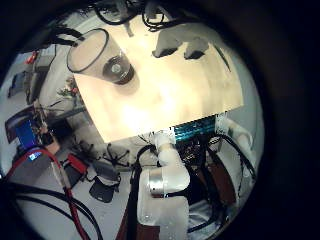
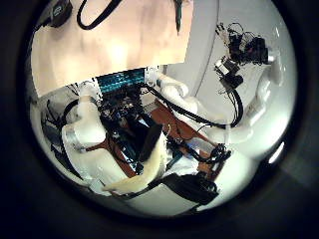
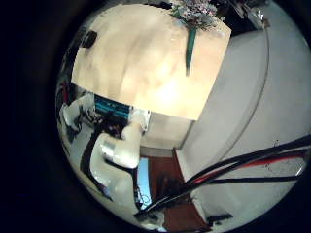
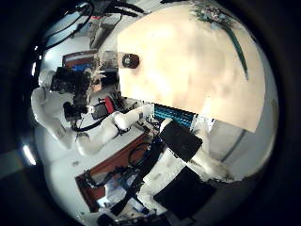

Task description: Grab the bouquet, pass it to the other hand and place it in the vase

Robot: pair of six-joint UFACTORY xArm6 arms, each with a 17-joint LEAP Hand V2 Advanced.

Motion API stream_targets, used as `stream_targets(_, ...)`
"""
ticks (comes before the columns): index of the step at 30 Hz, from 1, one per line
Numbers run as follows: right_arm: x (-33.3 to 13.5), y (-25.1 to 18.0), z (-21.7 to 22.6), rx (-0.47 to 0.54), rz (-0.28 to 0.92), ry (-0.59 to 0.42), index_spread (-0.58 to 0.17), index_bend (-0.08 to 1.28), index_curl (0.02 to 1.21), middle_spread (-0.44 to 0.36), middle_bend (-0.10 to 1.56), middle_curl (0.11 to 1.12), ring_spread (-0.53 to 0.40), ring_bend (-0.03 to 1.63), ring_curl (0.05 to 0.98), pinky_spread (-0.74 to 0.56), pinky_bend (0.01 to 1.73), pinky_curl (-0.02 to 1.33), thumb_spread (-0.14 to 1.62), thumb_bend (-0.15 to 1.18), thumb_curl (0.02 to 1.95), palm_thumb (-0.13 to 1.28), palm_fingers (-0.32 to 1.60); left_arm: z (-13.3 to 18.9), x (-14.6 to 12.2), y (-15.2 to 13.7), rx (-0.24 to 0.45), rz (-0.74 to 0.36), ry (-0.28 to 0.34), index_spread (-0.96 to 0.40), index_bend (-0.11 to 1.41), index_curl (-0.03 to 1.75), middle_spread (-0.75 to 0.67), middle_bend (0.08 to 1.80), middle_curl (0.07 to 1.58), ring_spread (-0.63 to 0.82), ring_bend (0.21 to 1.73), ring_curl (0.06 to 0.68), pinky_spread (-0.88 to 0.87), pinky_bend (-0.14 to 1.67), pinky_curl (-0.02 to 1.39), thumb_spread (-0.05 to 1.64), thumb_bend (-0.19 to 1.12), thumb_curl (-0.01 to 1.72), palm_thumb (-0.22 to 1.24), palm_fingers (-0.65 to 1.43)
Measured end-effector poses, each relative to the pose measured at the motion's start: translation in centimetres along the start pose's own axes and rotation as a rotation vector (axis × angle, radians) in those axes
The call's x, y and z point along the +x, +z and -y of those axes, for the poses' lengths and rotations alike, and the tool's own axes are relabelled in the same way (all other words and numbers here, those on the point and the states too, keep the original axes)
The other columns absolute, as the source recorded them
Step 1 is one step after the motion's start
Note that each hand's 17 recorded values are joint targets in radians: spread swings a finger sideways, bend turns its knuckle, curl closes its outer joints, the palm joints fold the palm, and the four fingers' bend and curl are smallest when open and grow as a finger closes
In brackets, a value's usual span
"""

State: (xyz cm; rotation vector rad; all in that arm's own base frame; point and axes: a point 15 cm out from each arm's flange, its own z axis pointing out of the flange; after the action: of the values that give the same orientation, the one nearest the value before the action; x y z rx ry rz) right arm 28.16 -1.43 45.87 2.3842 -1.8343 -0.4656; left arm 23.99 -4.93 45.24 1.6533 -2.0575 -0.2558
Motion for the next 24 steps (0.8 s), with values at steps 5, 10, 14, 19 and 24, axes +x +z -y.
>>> stream_targets(5,0.6,-1.3,-0.4,0.028,-0.029,0.002,-0.372,0.17,0.29,0.031,0.22,0.36,0.188,0.44,0.219,0.44,0.44,0.24,1.21,-0.02,0.34,0.53,0.25,-0.1,1.5,-0.9,0.027,-0.041,0.03,-0.01,0.17,0.33,0.3,0.2,0.34,0.47,0.62,0.202,0.53,0.56,0.24,1.12,-0.02,0.29,0.26,0.07)
stream_targets(10,0.8,-1.1,0.2,0.017,-0.022,-0.003,-0.379,0.17,0.29,0.029,0.22,0.36,0.187,0.44,0.218,0.44,0.43,0.25,1.22,-0.02,0.33,0.53,0.26,-0.1,1.0,-0.8,0.012,-0.041,0.012,-0.01,0.17,0.33,0.3,0.19,0.34,0.47,0.62,0.203,0.52,0.57,0.23,1.12,-0.02,0.29,0.26,0.07)
stream_targets(14,0.6,-1.1,0.9,0.016,-0.012,-0.013,-0.376,0.17,0.29,0.028,0.22,0.36,0.186,0.43,0.218,0.44,0.43,0.25,1.23,-0.02,0.33,0.52,0.26,-0.2,0.7,-0.5,0.0,-0.047,0.005,-0.01,0.17,0.32,0.3,0.19,0.34,0.47,0.62,0.203,0.52,0.58,0.22,1.12,-0.02,0.29,0.26,0.07)
stream_targets(19,0.8,-0.9,1.6,0.018,-0.009,0.0,-0.357,0.14,0.27,0.028,0.2,0.35,0.189,0.47,0.223,0.45,0.5,0.26,1.24,-0.02,0.33,0.51,0.29,-0.2,1.2,0.1,-0.027,-0.034,0.031,-0.01,0.17,0.32,0.3,0.2,0.34,0.47,0.62,0.203,0.52,0.58,0.21,1.12,-0.02,0.29,0.26,0.07)
stream_targets(24,1.8,-0.7,2.8,0.042,0.044,0.057,-0.285,0.12,0.24,0.046,0.22,0.36,0.168,0.6,0.252,0.45,0.59,0.28,1.24,-0.02,0.32,0.47,0.36,2.0,2.5,0.2,0.014,0.007,0.122,-0.01,0.17,0.32,0.3,0.19,0.34,0.47,0.63,0.205,0.52,0.58,0.21,1.13,-0.02,0.29,0.26,0.07)
